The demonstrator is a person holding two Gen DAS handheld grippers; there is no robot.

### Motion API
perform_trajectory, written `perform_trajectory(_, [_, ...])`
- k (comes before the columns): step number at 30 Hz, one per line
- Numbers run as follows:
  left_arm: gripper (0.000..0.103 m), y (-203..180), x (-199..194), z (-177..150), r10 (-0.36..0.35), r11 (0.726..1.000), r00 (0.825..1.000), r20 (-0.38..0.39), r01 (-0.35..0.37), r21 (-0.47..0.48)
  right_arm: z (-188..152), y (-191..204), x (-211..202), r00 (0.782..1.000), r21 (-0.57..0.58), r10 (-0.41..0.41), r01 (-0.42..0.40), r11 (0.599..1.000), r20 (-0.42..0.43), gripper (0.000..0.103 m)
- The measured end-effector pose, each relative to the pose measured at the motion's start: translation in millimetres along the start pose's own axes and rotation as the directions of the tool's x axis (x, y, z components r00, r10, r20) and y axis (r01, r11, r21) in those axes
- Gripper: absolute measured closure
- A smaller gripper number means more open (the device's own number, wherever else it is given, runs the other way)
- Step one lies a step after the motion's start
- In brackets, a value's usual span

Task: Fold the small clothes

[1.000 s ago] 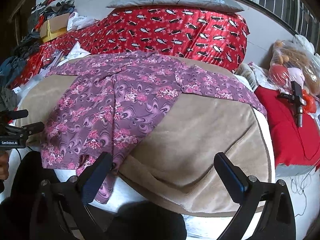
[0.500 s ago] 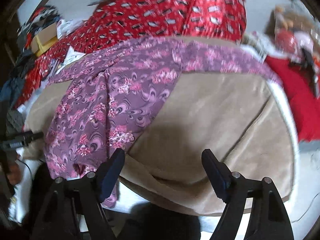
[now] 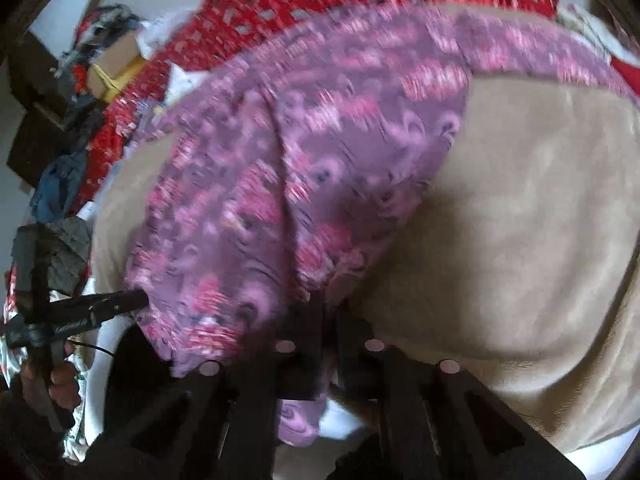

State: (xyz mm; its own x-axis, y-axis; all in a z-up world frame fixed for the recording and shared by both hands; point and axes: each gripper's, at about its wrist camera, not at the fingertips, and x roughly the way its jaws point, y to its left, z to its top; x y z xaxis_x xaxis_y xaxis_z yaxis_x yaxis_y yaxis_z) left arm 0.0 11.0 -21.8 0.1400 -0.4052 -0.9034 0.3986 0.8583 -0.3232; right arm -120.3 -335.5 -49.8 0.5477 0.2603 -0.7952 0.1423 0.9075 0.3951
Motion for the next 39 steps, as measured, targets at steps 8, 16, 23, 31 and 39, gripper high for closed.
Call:
perform_trajectory(8, [0.100, 26.4, -25.9, 14.8, 0.072, 0.995, 0.997, 0.029, -0.070, -0.068, 0.3, -28.7, -121.6, 0.969, 0.033, 0.020, -0.029, 0.999, 0.245, 0.103])
perform_trajectory(16, [0.060, 27.7, -5.6, 1.3, -0.024, 0.997, 0.999, -0.038, 0.021, -0.076, -30.0, -61.6, -73.2, 0.991, 0.184, 0.127, -0.131, 0.974, 0.036, 0.073])
perform_trajectory(23, [0.100, 25.0, 9.3, -6.5, -0.009, 0.997, 0.997, -0.080, 0.003, -0.078, -36.0, -23.3, -4.8, 0.987, 0.076, 0.075, -0.064, 0.995, -0.144, 0.083])
perform_trajectory(31, [0.101, 43.3, -47.3, -2.3, 0.022, 0.995, 1.000, 0.001, -0.022, -0.098, -28.5, -29.6, -128.5, 0.986, 0.046, 0.103, -0.110, 0.993, 0.128, 0.100])
perform_trajectory(39, [0.100, 72.8, -14.0, -2.6, 0.153, 0.972, 0.981, -0.123, -0.171, -0.158, -52.1, -109.2, -80.9, 0.997, 0.254, -0.072, 0.073, 0.964, -0.015, 0.098])
